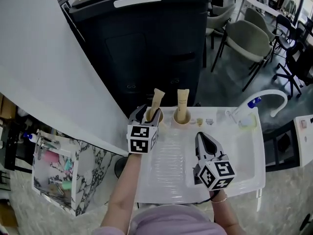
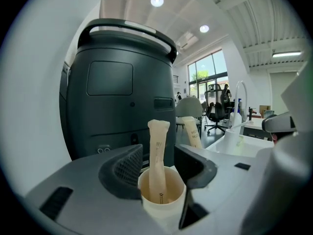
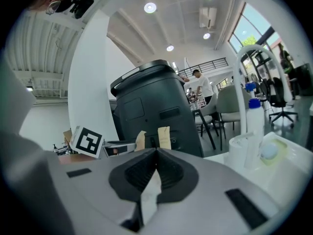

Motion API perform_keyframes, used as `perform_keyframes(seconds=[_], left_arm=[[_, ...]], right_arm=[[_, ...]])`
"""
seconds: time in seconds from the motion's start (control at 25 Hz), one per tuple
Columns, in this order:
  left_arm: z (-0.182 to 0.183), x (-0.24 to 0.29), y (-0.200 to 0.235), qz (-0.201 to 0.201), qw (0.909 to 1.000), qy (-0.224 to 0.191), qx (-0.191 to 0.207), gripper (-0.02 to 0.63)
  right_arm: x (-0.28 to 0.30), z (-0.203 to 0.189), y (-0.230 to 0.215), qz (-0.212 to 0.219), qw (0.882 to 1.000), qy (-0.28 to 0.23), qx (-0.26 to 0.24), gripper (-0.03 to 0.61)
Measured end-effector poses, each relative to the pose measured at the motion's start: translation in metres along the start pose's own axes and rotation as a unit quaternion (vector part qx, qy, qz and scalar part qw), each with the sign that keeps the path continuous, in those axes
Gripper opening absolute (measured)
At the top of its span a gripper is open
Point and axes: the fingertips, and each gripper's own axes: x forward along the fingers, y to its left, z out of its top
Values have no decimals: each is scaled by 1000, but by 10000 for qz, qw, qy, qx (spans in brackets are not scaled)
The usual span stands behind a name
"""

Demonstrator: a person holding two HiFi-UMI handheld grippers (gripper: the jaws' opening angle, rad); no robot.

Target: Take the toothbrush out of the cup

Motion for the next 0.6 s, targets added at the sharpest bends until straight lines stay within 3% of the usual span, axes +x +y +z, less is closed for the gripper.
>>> perform_keyframes(seconds=[0.4,0.6], left_arm=[[-17,28,4,156,9992,353,76,162],[-13,31,6,262,9993,279,45,73]], right_arm=[[1,-8,-10,-3,9999,118,88,3],[-1,-10,-14,-36,9998,143,123,3]])
